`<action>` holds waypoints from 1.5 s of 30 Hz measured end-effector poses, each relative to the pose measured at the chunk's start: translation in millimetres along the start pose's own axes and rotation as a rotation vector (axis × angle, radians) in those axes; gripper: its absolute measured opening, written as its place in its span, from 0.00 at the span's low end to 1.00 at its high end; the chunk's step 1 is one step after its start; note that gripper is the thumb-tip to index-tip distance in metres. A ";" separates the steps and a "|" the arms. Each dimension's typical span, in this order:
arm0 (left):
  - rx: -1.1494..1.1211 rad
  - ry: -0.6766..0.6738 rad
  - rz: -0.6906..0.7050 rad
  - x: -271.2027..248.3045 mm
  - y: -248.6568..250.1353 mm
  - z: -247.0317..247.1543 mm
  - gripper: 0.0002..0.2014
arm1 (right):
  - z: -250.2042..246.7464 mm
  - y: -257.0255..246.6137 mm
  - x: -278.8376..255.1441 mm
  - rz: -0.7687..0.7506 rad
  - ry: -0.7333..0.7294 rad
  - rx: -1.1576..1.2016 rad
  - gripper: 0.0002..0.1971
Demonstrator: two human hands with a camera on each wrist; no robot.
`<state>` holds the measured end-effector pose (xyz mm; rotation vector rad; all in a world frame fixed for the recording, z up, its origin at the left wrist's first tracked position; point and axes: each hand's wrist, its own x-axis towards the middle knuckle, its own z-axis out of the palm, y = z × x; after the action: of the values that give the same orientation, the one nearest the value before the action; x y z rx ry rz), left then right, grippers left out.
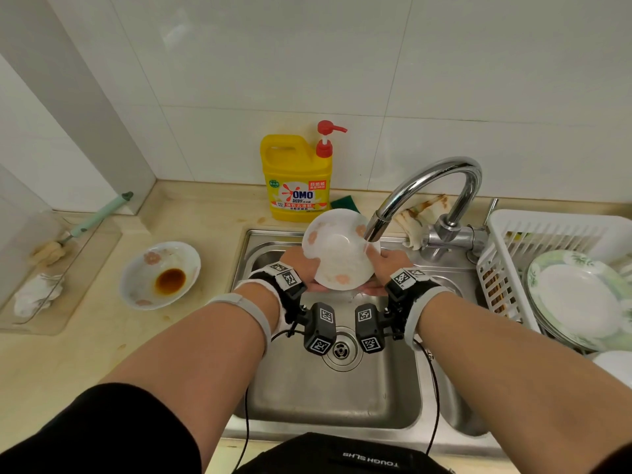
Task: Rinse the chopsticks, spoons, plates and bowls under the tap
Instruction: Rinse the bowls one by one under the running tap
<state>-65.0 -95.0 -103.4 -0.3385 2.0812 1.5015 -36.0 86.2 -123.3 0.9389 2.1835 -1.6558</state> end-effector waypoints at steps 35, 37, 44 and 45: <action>-0.188 0.014 -0.096 13.5 -35.1 -1.5 0.14 | 18.0 12.7 3.9 -0.063 -0.086 -0.042 0.07; -0.101 -0.015 -0.058 12.8 -34.6 -3.9 0.15 | 13.6 8.7 1.6 -0.013 -0.114 -0.080 0.07; 0.394 0.033 0.091 13.4 -19.0 -11.1 0.11 | -5.9 -10.5 -4.4 0.015 -0.076 -0.187 0.31; 0.450 0.041 0.096 13.8 -16.2 -12.4 0.11 | -7.6 -11.6 -3.2 0.000 -0.071 -0.240 0.34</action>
<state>-71.7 -110.6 -121.2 -0.0979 2.4178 1.0373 -39.4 90.4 -110.1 0.8016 2.2698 -1.3659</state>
